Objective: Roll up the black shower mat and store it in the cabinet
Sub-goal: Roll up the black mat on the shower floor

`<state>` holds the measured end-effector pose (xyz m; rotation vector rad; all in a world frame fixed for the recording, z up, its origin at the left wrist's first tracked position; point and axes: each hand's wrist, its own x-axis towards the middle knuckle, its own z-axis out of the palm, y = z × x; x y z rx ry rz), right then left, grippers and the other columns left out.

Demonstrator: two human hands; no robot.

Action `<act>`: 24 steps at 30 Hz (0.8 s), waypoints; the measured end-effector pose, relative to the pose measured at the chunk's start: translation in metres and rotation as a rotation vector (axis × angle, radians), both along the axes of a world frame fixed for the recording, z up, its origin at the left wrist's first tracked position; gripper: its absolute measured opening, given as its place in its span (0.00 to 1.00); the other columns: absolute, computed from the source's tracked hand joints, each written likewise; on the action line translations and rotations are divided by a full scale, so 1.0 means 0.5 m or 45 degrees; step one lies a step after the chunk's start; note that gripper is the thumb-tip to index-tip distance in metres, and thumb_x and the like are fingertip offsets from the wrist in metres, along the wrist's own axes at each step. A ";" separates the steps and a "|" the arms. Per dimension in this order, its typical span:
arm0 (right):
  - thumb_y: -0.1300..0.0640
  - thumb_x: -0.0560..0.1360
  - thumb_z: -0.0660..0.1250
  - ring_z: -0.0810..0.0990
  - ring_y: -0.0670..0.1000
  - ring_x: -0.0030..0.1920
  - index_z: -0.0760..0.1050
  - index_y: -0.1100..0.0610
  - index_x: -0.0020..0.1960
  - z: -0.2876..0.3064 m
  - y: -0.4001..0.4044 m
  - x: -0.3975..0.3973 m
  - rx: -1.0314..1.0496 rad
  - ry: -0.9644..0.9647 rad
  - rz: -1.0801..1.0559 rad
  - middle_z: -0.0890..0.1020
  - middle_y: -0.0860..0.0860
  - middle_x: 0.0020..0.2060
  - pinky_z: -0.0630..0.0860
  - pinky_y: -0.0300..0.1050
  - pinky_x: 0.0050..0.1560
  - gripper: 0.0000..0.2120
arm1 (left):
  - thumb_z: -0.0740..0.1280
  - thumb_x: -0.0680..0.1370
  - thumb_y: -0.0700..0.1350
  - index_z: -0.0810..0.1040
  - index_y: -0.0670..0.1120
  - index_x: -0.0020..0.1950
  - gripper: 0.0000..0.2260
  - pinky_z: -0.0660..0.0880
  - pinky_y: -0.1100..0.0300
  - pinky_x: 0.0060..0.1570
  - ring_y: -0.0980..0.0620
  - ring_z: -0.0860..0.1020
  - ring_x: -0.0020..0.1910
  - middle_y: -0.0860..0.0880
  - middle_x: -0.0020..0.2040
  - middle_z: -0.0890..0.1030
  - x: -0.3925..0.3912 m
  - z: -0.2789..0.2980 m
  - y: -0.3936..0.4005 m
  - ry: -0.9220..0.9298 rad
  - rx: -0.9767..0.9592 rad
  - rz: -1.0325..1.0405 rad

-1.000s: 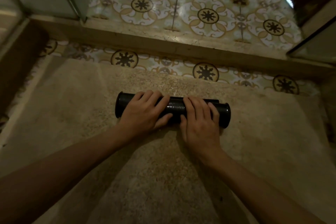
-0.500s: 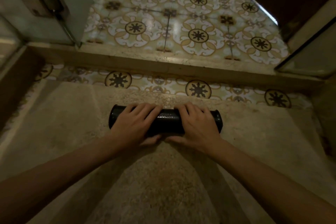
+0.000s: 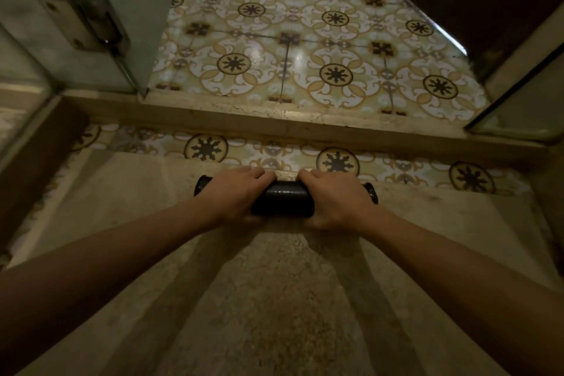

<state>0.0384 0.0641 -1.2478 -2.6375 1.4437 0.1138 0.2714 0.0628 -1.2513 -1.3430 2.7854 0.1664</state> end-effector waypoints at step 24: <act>0.49 0.64 0.77 0.79 0.55 0.43 0.66 0.51 0.61 0.249 0.144 0.030 0.248 0.071 -0.150 0.81 0.52 0.48 0.77 0.49 0.44 0.30 | 0.74 0.69 0.51 0.62 0.47 0.67 0.31 0.75 0.47 0.51 0.43 0.76 0.54 0.44 0.59 0.76 -0.007 0.252 0.130 -0.139 0.191 0.032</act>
